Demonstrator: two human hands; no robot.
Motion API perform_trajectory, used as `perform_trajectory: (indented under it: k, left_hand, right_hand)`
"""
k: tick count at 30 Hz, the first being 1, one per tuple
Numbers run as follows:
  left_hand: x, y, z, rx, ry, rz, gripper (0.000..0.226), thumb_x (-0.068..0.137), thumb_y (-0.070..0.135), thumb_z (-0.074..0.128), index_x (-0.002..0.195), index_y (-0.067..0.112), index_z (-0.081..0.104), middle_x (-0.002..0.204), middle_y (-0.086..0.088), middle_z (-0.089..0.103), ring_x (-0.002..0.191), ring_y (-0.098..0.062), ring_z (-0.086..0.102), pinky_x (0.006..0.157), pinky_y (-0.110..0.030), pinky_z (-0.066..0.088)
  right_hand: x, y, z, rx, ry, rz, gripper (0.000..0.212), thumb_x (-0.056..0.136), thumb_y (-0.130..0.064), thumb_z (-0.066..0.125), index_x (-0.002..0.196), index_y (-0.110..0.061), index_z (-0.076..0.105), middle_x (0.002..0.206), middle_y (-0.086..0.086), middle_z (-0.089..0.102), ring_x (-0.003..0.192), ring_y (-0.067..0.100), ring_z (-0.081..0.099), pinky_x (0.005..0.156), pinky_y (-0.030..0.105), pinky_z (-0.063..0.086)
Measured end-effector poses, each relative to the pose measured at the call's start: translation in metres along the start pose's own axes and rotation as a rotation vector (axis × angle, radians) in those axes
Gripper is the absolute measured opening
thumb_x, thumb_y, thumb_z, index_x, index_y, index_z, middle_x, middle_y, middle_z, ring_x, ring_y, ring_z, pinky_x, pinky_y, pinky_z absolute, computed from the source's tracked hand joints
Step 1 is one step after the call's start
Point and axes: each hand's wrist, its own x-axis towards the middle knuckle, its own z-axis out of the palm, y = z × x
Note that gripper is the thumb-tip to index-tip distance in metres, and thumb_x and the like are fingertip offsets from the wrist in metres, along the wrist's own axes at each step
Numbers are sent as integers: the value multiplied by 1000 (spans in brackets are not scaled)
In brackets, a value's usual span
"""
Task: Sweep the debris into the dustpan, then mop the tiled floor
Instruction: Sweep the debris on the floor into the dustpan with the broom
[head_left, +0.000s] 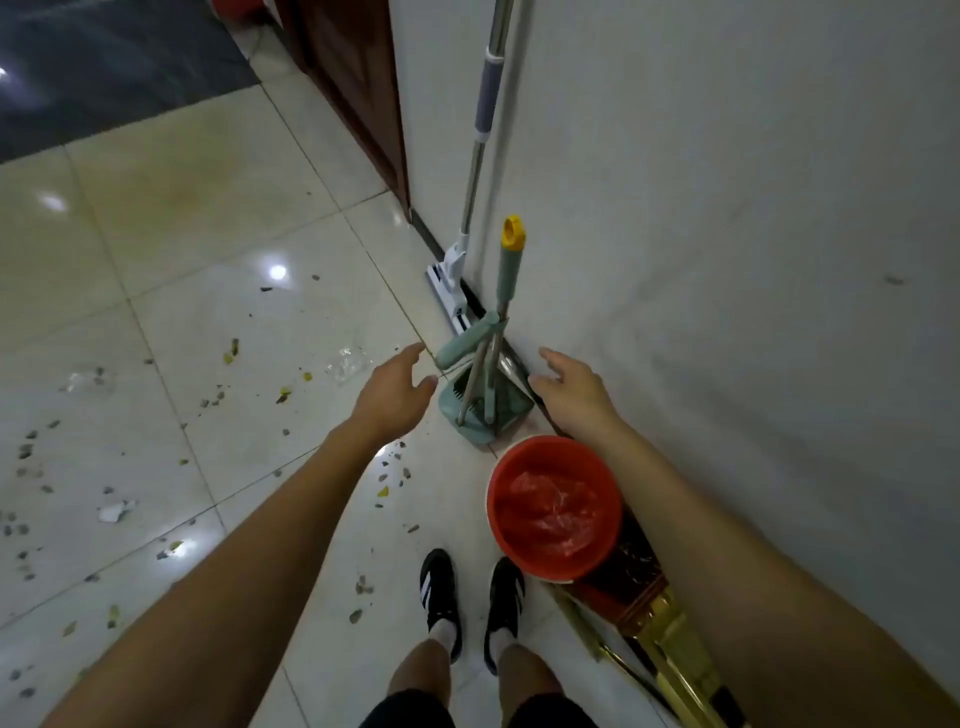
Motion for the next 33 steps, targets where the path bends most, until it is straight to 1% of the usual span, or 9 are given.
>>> perform_trajectory:
  k: [2,9,15,18,20,23,26,30,33]
  left_hand:
    - [24,12,0,-22,-8,-12,58,102,37,56,154,23,36,152,-6,50,134,-28,50,107,-46,45]
    - [67,55,15,-34,-144,11,47,105,30,51,150,16,45,143,-11,58,125,-32,58,103,-41,46]
    - [64,55,31,-74,-107,-12,40,103,24,54,142,16,56,134,-10,64,108,-25,62,86,-28,46]
    - [59,47,44,-76,-134,-19,34,102,26,56,135,20,60,115,-3,68,81,-10,58,62,-16,40]
    - [53,40,52,-65,-155,-37,30,100,27,57,129,22,61,104,0,67,73,-5,56,57,-18,39]
    - [40,29,64,-32,-172,-76,7,97,27,61,103,27,61,92,-4,67,71,-13,60,56,-25,43]
    - [22,20,77,-39,-158,-134,21,92,30,65,74,33,53,73,3,62,60,-15,59,50,-24,40]
    - [-6,9,89,-43,-130,-183,31,85,31,72,64,31,49,64,7,54,54,-9,51,48,-23,36]
    - [-26,-4,97,-12,-171,-147,32,86,28,74,67,33,49,70,5,56,59,-6,51,51,-23,37]
  right_hand:
    - [27,-11,0,21,44,-3,42,98,-24,53,139,-27,53,133,2,61,78,-9,52,62,0,36]
    - [72,-38,9,58,70,-50,48,102,-19,41,146,-37,43,130,-2,60,66,-13,48,48,-6,35]
    - [64,-39,8,169,72,-40,42,100,-13,43,136,-30,58,130,-3,64,108,7,59,72,0,36]
    - [50,-39,7,190,47,-70,36,99,-12,46,128,-25,66,120,-2,69,110,13,62,85,16,47]
    - [38,-35,11,202,22,-86,33,99,-10,47,122,-20,69,115,0,70,105,15,63,89,26,52]
    - [15,-24,20,231,-7,-99,25,101,-17,51,117,-16,70,106,-1,71,94,9,64,76,20,49]
    - [-7,-15,30,297,-32,-38,25,103,-24,51,119,-17,69,109,2,71,96,13,65,79,28,53]
    - [-34,-14,38,376,-30,70,27,98,-37,56,97,-19,76,84,2,74,81,18,69,67,35,56]
    - [-50,-10,44,401,-44,130,25,94,-37,61,91,-18,76,73,-10,71,67,0,66,50,14,48]
